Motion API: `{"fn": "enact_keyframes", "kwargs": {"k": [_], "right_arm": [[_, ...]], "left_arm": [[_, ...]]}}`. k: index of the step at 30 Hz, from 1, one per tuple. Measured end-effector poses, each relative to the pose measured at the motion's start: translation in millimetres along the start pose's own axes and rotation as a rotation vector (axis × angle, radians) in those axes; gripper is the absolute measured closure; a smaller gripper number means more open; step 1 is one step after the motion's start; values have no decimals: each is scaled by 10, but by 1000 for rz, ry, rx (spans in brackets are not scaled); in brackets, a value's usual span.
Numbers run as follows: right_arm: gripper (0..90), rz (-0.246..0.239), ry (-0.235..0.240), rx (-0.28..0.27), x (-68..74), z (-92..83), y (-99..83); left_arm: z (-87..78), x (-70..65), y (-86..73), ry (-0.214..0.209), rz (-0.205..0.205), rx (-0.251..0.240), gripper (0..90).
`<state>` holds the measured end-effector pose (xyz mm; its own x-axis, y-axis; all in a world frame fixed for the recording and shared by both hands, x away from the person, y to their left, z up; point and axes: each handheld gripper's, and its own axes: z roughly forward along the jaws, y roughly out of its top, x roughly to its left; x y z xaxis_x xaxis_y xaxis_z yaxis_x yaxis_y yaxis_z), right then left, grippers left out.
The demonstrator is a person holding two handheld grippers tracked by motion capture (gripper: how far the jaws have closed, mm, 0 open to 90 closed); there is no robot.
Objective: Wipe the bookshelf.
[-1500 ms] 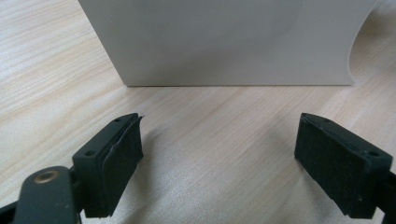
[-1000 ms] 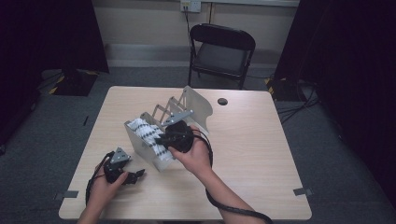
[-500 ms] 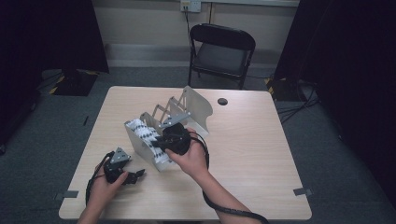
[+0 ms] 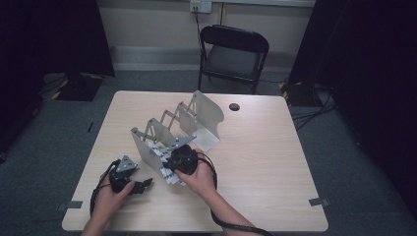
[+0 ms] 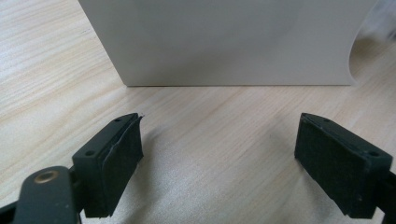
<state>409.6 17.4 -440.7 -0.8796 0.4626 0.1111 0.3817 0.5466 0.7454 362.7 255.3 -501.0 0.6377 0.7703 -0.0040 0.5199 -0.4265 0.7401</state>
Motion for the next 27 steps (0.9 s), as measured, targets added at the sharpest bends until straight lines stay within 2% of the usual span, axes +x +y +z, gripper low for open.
{"fn": "enact_keyframes", "kwargs": {"k": [6, 11, 16, 19, 22, 27], "right_arm": [[807, -18, -17, 43, -11, 148, -138], [807, -58, -44, 86, 5, 253, -219], [807, -44, -39, 88, -3, 278, -251], [811, -38, -56, 83, -12, 231, -222], [815, -33, -70, 53, -25, 152, -179], [818, -17, -95, -16, -44, -104, 15]], "left_arm": [[0, 0, 0, 0, 0, 0, 147], [0, 0, 0, 0, 0, 0, 147], [0, 0, 0, 0, 1, 0, 147], [0, 0, 0, 0, 0, 0, 147], [0, 0, 0, 0, 1, 0, 147], [0, 1, 0, 0, 2, 0, 147]]}}
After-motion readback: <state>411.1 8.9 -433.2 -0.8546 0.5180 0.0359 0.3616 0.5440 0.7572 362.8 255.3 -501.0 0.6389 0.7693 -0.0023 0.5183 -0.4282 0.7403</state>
